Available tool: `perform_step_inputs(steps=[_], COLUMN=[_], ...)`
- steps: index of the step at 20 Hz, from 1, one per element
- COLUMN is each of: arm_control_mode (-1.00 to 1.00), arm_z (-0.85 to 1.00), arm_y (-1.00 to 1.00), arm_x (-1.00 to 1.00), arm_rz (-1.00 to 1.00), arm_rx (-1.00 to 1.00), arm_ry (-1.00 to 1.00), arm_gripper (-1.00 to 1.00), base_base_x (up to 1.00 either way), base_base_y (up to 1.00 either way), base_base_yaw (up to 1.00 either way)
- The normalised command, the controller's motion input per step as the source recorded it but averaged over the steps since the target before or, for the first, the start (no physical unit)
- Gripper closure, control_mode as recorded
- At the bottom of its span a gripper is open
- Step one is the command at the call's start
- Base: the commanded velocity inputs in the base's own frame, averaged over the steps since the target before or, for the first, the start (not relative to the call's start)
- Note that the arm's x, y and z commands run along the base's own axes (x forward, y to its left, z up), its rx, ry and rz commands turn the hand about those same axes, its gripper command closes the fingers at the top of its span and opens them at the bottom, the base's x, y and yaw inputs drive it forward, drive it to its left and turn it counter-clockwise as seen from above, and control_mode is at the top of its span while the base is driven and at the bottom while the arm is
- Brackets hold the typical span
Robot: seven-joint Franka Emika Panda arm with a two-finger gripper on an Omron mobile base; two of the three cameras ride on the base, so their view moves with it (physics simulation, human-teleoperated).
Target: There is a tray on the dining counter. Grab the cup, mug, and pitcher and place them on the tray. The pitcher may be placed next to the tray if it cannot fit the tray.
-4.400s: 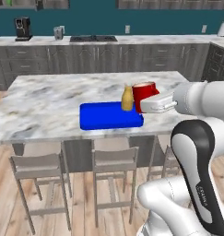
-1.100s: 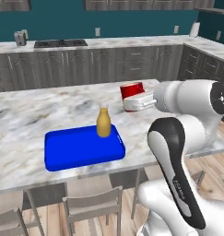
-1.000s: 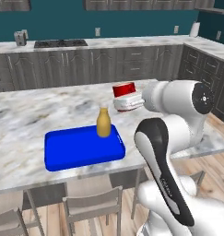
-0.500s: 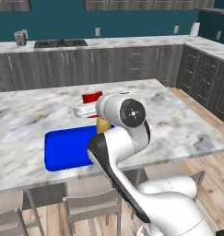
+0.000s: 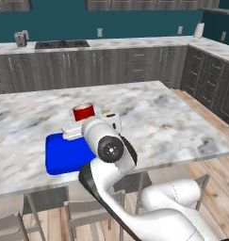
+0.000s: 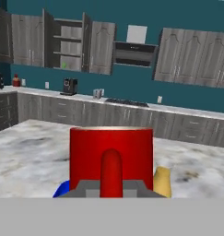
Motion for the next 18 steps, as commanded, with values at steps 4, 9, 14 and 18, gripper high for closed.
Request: perform_step_inputs(steps=[4, 9, 14, 18], arm_control_mode=[-1.0, -1.0, -1.0, -1.0], arm_z=[-0.34, -0.01, -0.1, -0.36], arm_y=[0.1, 0.0, 0.13, 0.32], arm_x=[-0.08, -0.01, 0.21, 0.51], arm_rz=[0.02, 0.0, 0.0, -0.02], arm_rx=[0.0, 0.04, 0.04, 0.2], arm_ry=[-0.11, 0.0, 0.01, 0.07], arm_gripper=[1.0, 1.0, 1.0, 1.0], base_base_x=[0.0, 0.0, 0.0, 0.0], base_base_y=[0.0, 0.0, 0.0, 0.0], base_base_yaw=[0.0, 0.0, 0.0, 0.0])
